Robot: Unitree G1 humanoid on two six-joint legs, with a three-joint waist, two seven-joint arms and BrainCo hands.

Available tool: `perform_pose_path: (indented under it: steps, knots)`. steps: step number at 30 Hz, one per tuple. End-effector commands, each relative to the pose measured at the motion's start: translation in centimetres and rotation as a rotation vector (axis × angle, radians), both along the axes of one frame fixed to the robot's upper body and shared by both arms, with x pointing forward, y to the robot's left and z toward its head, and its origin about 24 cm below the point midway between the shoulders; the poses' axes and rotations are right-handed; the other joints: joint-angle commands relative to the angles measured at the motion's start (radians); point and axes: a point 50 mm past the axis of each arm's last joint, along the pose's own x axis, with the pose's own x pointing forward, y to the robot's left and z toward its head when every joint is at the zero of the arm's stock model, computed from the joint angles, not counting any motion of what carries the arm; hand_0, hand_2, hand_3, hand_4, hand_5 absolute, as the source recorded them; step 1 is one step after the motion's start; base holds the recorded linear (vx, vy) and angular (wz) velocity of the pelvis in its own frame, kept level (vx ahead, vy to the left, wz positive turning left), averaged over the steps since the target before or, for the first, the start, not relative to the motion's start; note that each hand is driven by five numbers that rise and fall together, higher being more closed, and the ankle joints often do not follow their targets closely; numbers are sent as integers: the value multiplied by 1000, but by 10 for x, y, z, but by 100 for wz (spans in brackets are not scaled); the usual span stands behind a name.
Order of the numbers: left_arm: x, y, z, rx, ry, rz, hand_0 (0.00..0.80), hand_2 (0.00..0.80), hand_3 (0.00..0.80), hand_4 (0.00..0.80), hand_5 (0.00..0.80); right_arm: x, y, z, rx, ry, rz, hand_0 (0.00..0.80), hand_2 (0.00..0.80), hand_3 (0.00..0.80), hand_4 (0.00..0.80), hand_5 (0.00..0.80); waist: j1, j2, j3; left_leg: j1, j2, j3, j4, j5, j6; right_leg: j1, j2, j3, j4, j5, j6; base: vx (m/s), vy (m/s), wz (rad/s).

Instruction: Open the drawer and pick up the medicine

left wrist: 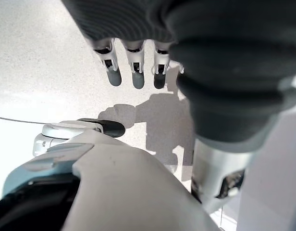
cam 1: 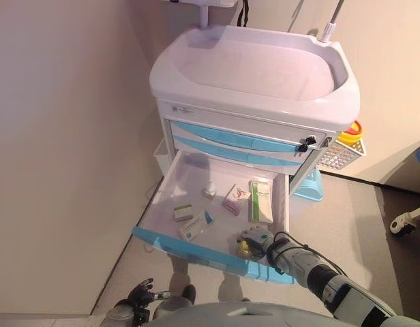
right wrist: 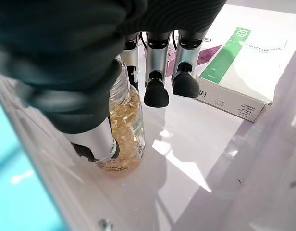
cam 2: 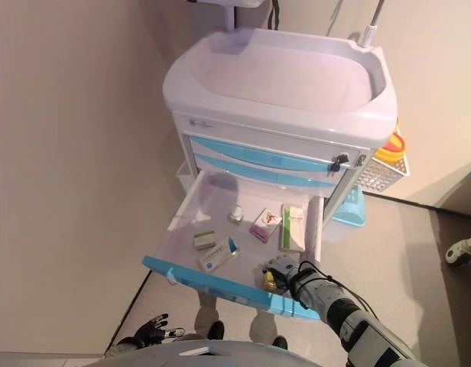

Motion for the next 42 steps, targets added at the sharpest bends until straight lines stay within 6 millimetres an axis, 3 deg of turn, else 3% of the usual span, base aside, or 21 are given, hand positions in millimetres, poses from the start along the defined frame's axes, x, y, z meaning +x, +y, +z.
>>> perform_pose_path:
  steps: [1, 6, 10, 13, 14, 15, 18, 19, 21, 25, 29, 33, 42]
  knots:
    - [-4, -10, -5, 2, 54, -83, 0, 0, 0, 0, 0, 5, 12, 6, 0, -37, 97, 800, 800, 800, 800, 800, 25, -20, 19, 17, -43, 15, 4, -72, 31, 17, -22, 6, 41, -17, 29, 0, 0, 0]
    - [-3, -11, -5, 1, 51, -83, 0, 0, 0, 0, 0, 10, 12, 11, 9, -69, 107, 800, 800, 800, 800, 800, 25, -20, 18, 17, -43, 14, 4, -72, 32, 16, -22, 5, 42, -17, 29, 0, 0, 0]
    - [-3, -8, -4, 0, 48, -68, 0, 0, 0, 0, 0, 26, 13, 33, 25, -137, 158, 800, 800, 800, 800, 800, 19, -24, 22, 20, -42, 17, 4, -71, 29, 18, -20, 10, 42, -13, 29, 0, 0, 0]
    - [-2, 1, -2, 5, 41, -35, 0, 0, 0, 0, 0, 51, 13, 84, 49, -232, 221, 800, 800, 800, 800, 800, 3, -33, 25, 22, -37, 30, 4, -71, 26, 16, -18, 21, 43, -9, 31, -6, 10, -3]
    - [-3, 4, -1, 8, 39, -21, 0, 0, 0, 0, 0, 59, 12, 110, 71, -261, 227, 800, 800, 800, 800, 800, -6, -37, 26, 22, -35, 35, 4, -71, 26, 15, -16, 27, 44, -7, 31, -18, 14, -6]
    - [-3, 5, -1, 8, 38, -16, 0, 0, 0, 0, 0, 61, 10, 119, 85, -274, 223, 800, 800, 800, 800, 800, -8, -38, 28, 22, -34, 37, 4, -70, 26, 14, -15, 30, 44, -6, 31, -21, 16, -6]
    - [-8, 10, 0, 7, 36, 26, 0, 0, 0, 0, 0, 71, 3, 188, 215, -321, 214, 800, 800, 800, 800, 800, -32, -46, 26, 24, -30, 51, 4, -72, 27, 10, -9, 50, 47, -4, 31, -15, 23, -13]
    - [-9, 11, 0, 6, 36, 32, 0, 0, 0, 0, 0, 71, 1, 200, 254, -312, 199, 800, 800, 800, 800, 800, -35, -47, 26, 25, -29, 54, 4, -73, 28, 9, -8, 53, 47, -4, 31, -9, 28, -17]
    - [-13, 14, 0, 4, 37, 59, 0, 0, 0, 0, 0, 72, -3, 247, 389, -273, 188, 800, 800, 800, 800, 800, -51, -52, 22, 27, -25, 63, 4, -75, 27, 7, -6, 64, 49, -5, 31, -5, 33, -14]
    - [-17, 19, 1, 3, 44, 81, 0, 0, 0, 0, 0, 76, -13, 314, 753, -214, 164, 800, 800, 800, 800, 800, -64, -61, 13, 34, -21, 75, 4, -78, 23, 10, -5, 74, 50, -7, 29, 6, 38, -13]
    - [-19, 19, 0, 4, 54, 84, 0, 0, 0, 0, 0, 87, -25, 371, 1015, -382, 174, 800, 800, 800, 800, 800, -61, -66, -3, 40, -17, 78, 4, -83, 18, 15, -7, 74, 53, -13, 30, 18, 35, -8]
    - [-23, 20, 0, 4, 63, 85, 0, 0, 0, 0, 0, 84, -35, 406, 1131, -544, 159, 800, 800, 800, 800, 800, -56, -69, -18, 42, -16, 78, 4, -87, 17, 22, -9, 71, 49, -16, 31, 12, 23, 1]
    - [-32, 21, -2, 15, 106, 70, 0, 0, 0, 0, 0, 103, -72, 454, 1179, -786, -60, 800, 800, 800, 800, 800, -35, -85, -38, 48, -21, 67, 4, -89, 12, 36, -11, 57, 41, -17, 31, 2, 3, 0]
